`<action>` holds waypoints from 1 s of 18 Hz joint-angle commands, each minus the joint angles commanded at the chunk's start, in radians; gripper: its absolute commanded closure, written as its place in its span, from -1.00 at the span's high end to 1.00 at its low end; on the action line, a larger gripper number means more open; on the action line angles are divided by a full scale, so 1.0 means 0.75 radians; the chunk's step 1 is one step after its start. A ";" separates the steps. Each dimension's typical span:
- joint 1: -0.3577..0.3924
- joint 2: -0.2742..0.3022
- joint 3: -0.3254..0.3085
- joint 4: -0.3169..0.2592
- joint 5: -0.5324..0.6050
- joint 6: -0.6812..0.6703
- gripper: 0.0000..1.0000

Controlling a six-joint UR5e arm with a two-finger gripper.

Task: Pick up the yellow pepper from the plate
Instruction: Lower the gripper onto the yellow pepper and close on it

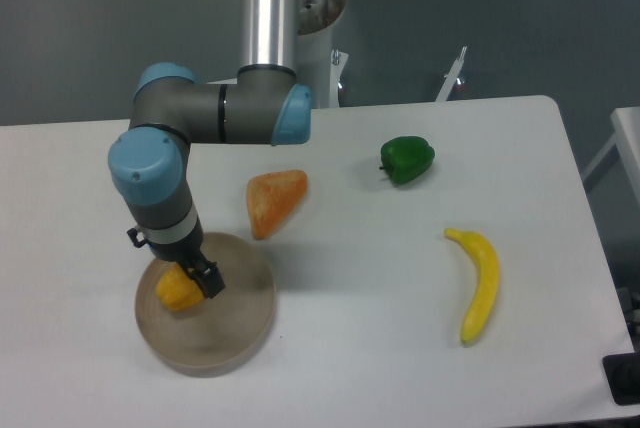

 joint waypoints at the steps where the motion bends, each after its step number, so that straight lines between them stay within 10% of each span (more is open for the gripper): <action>1: -0.002 0.000 -0.006 0.000 0.000 -0.002 1.00; 11: -0.045 -0.049 -0.041 0.092 0.100 -0.045 1.00; 15: -0.045 -0.043 -0.043 0.090 0.108 -0.049 -0.37; 18: -0.033 -0.004 -0.043 0.076 0.098 -0.043 -0.59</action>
